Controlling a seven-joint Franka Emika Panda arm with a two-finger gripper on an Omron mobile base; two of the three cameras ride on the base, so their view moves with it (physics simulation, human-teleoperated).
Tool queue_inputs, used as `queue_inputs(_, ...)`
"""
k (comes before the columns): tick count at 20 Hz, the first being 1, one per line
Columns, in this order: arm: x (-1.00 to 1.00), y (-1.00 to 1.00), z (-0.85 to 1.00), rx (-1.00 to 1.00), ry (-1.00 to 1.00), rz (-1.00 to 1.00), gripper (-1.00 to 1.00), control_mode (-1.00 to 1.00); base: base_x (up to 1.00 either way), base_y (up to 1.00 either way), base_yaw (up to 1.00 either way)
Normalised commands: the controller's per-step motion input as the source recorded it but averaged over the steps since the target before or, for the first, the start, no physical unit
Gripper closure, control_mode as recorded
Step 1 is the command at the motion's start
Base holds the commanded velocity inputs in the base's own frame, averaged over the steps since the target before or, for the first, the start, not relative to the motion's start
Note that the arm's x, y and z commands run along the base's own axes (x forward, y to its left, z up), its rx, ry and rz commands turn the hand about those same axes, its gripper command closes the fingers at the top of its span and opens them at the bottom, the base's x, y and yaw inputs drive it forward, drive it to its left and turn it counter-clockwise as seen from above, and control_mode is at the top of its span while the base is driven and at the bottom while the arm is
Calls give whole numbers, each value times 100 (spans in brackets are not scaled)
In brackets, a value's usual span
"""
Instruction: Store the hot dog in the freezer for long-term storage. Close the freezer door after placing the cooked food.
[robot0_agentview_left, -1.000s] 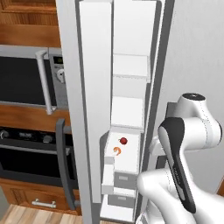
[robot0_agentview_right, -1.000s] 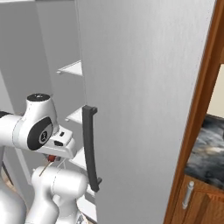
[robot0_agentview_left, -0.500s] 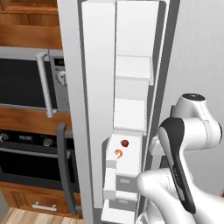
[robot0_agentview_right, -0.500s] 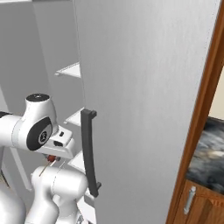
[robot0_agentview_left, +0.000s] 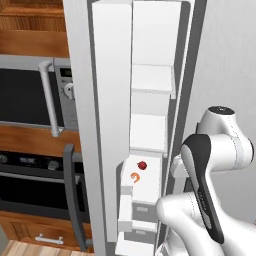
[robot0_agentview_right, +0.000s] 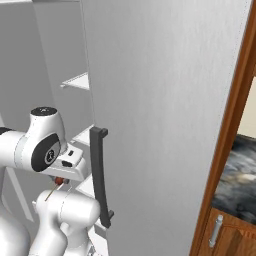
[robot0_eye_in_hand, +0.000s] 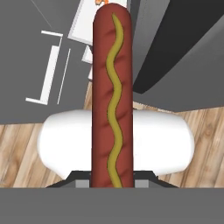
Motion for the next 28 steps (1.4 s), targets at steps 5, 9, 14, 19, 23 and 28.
queue_inputs(5,0,0,0,0,0,0,100,100,18,28,0)
queue_inputs(9,0,0,0,0,0,0,100,100,7,22,0)
queue_inputs(14,0,0,0,0,0,0,100,100,0,4,0)
queue_inputs(19,0,0,0,0,0,0,100,100,0,0,0)
queue_inputs(23,0,0,0,0,0,0,100,100,0,0,0)
queue_inputs(28,0,0,0,0,0,0,100,100,0,0,0)
